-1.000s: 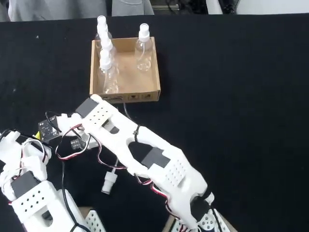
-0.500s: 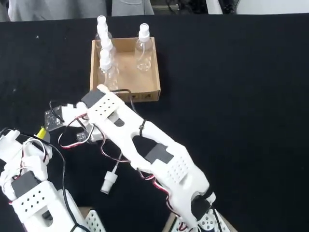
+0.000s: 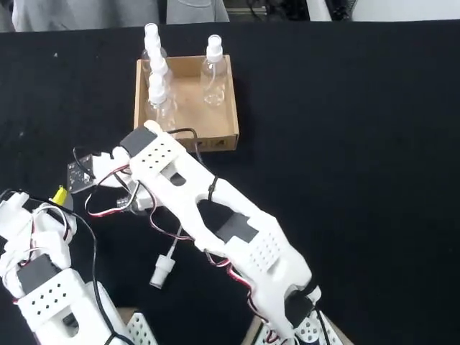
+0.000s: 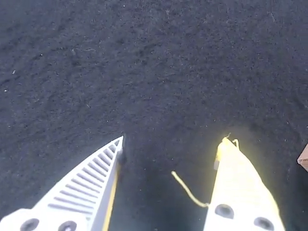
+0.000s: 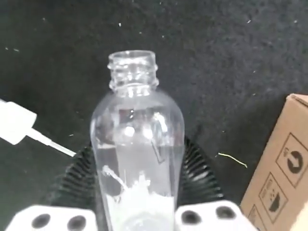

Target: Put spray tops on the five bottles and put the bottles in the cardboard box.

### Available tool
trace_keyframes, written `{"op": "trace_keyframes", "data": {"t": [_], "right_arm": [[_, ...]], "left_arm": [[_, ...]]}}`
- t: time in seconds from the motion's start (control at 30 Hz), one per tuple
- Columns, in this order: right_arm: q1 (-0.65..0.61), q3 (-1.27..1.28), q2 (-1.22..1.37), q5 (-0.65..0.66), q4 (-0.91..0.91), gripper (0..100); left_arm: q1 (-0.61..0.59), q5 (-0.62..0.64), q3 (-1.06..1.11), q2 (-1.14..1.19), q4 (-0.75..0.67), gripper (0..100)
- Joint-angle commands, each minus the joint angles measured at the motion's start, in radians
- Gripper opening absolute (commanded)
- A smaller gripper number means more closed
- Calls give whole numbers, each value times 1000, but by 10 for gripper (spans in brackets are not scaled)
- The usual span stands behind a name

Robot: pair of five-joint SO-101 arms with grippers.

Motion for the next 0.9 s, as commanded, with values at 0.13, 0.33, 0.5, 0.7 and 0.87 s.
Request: {"op": "trace_keyframes", "data": {"t": [0.13,0.33,0.5,0.7,0.87], "right_arm": [[21,-67,-87,-12,43,11],[57,-65,-154,-12,91,11],[58,-61,-231,-12,146,11],[92,-59,-300,-12,170,11],[121,-59,-358,-14,196,11]], "left_arm": [[2,8,-54,-15,-23,281],[4,8,-48,-15,-28,281],[4,8,-44,-15,-46,281],[4,8,-44,-15,-43,281],[4,8,-44,-15,-44,281]]}}
